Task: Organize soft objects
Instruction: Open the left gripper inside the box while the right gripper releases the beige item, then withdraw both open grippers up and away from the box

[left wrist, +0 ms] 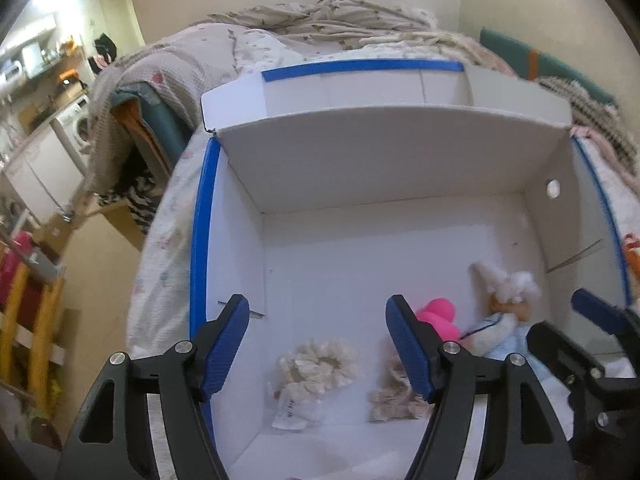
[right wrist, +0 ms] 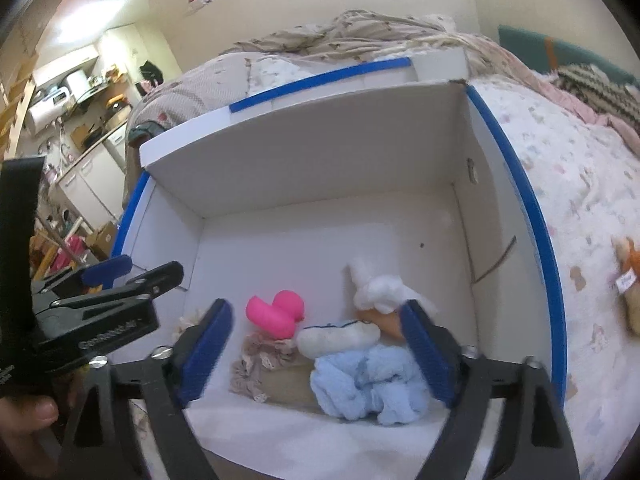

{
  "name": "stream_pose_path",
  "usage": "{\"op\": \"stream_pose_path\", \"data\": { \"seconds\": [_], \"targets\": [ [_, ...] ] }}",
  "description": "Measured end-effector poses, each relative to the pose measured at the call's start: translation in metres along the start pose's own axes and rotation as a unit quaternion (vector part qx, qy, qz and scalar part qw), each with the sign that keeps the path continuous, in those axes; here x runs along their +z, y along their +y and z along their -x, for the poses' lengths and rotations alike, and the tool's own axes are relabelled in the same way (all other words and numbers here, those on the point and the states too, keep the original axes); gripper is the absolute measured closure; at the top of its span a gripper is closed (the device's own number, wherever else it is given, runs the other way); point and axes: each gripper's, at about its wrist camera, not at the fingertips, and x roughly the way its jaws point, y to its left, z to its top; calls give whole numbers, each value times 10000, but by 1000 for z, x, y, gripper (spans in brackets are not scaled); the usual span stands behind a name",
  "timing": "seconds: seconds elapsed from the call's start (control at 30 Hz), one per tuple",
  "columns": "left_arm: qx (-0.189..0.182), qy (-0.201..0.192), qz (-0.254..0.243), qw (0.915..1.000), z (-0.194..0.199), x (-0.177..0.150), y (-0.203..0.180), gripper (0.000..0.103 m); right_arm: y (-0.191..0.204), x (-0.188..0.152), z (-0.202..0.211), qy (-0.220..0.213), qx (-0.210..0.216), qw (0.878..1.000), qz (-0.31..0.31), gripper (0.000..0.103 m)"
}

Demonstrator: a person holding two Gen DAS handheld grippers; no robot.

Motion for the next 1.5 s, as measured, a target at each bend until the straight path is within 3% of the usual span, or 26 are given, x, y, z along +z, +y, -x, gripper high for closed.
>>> {"op": "stream_pose_path", "data": {
  "seconds": [0.1, 0.33, 0.6, 0.87, 1.23, 1.4, 1.5],
  "targets": [
    [128, -130, 99, 9998, 8, 2, 7, 35, -6, 0, 4, -54, 100, 9996, -248, 0],
    [9, -165, 254, 9995, 21, -2, 24, 34, -12, -6, 17, -280, 334, 9976, -534, 0],
    [-236, -7, 322, 9992, 28, -15, 30, 13, -10, -12, 19, -176, 33, 9989, -426, 0],
    [77, -276, 199, 9994, 53, -38, 36, 12, -7, -25, 28, -88, -164, 9991, -386, 0],
    [-244, -145, 709, 9971, 79, -98, 73, 12, 6, -50, 57, -184, -447, 9988, -85, 0],
    [-152, -495, 851, 9950, 102, -113, 82, 12, 13, -66, 71, -111, -352, 9993, -63, 0],
    [-299, -953, 916, 9908, 125, -117, 85, 12, 20, -74, 82, -240, -419, 9988, 50, 0]
  ]
}}
